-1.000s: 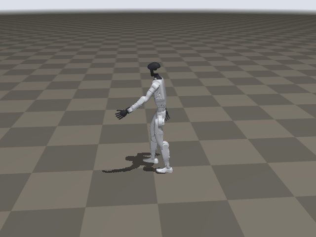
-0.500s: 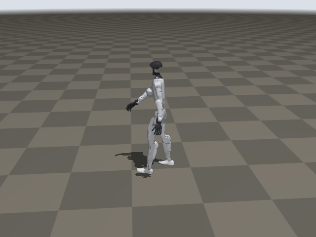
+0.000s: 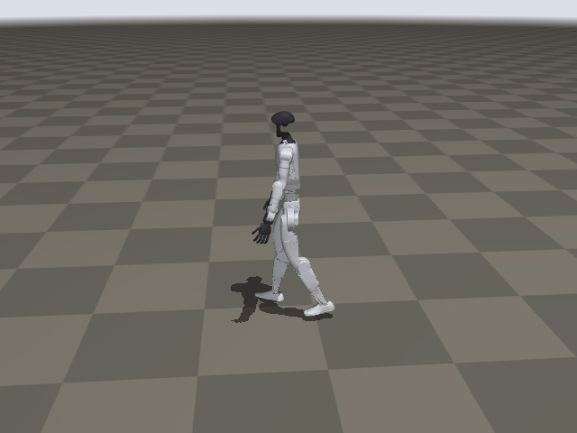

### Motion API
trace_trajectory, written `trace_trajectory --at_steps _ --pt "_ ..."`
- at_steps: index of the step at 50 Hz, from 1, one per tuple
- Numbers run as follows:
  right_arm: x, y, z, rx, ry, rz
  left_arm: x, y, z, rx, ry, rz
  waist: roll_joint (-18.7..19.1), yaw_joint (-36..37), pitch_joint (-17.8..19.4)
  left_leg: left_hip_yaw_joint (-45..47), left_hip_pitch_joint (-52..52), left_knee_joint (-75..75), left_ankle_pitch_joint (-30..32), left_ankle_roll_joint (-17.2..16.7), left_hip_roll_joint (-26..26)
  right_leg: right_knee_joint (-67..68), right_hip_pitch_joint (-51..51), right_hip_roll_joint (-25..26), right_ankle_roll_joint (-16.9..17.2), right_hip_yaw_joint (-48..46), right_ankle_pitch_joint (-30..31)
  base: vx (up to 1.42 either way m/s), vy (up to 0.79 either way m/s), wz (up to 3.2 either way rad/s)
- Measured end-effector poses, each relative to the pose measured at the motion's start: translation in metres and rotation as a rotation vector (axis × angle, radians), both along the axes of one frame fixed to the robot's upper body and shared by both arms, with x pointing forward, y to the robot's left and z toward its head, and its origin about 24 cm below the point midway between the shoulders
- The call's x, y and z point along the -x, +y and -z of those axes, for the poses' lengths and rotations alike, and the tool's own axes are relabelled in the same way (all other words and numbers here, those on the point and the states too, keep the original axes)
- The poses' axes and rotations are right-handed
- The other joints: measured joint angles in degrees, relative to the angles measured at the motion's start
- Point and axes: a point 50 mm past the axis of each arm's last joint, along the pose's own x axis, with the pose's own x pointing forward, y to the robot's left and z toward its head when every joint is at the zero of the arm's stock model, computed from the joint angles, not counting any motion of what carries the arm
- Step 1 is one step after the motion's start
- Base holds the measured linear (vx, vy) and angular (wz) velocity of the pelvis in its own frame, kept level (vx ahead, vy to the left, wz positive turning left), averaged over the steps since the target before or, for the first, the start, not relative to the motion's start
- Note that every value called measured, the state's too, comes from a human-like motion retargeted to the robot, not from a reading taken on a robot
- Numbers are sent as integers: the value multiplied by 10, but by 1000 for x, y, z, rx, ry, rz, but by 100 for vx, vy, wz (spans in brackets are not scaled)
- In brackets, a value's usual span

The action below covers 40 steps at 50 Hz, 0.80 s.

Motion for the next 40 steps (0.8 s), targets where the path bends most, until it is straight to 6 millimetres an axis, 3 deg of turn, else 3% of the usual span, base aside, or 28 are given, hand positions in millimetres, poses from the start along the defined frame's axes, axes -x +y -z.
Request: trace_trajectory --at_steps 5,9,12,14,17,19,24,28,34,37,40 --pt "71 11 21 -60 254 23 -124 4 -83 -54 -394 119 19 -44 48 -2 20 -128 -29 -53 14 -3 -38 17 0 -32 -33 -66 15 39" --pt "108 28 28 -160 380 -19 -181 6 -155 -114 -628 257 21 -67 85 9 12 -176 -9 -64 14 -3 -51 14 0 -62 -76 -62 22 10" --pt "123 38 30 -222 438 -63 -202 5 -193 -151 -740 331 18 -77 98 8 -5 -188 12 -46 -2 0 -38 -10 -2 -94 -71 -55 34 -1" --pt "127 41 31 -246 457 -87 -207 4 -207 -155 -787 355 22 -78 96 8 -25 -187 24 -30 -7 22 -30 -19 -21 -90 -70 -52 26 -21" --pt "126 44 31 -259 472 -108 -207 4 -211 -130 -815 366 34 -60 79 24 -62 -182 42 -19 11 100 -37 0 -73 -46 -90 -49 5 -64" --pt "122 43 31 -243 469 -106 -201 3 -201 -95 -806 357 42 -39 61 39 -85 -177 48 -16 25 172 -44 14 -94 -14 -114 -43 1 -82" --pt "94 32 27 -149 386 -49 -167 0 -146 -7 -693 286 49 20 25 72 -119 -172 64 -20 46 297 -6 25 -106 23 -170 -37 -4 -66" --pt "47 17 17 -76 220 47 -112 -1 -82 57 -506 201 49 68 7 94 -141 -178 87 -27 50 315 58 32 -100 65 -182 -40 -10 -45" --pt "-53 -10 -25 17 -141 123 13 -6 4 134 -96 49 49 132 6 125 -176 -198 135 -45 49 204 160 42 -87 124 -178 -50 -18 -32" --pt "-106 -20 -61 50 -332 102 80 -13 27 163 113 -9 51 153 20 135 -195 -207 144 -56 47 122 184 36 -79 118 -206 -57 -21 -12" --pt "-149 -25 -100 65 -498 68 143 -24 38 191 300 -35 56 162 38 143 -210 -208 128 -60 46 73 188 35 -73 114 -200 -57 -20 9"
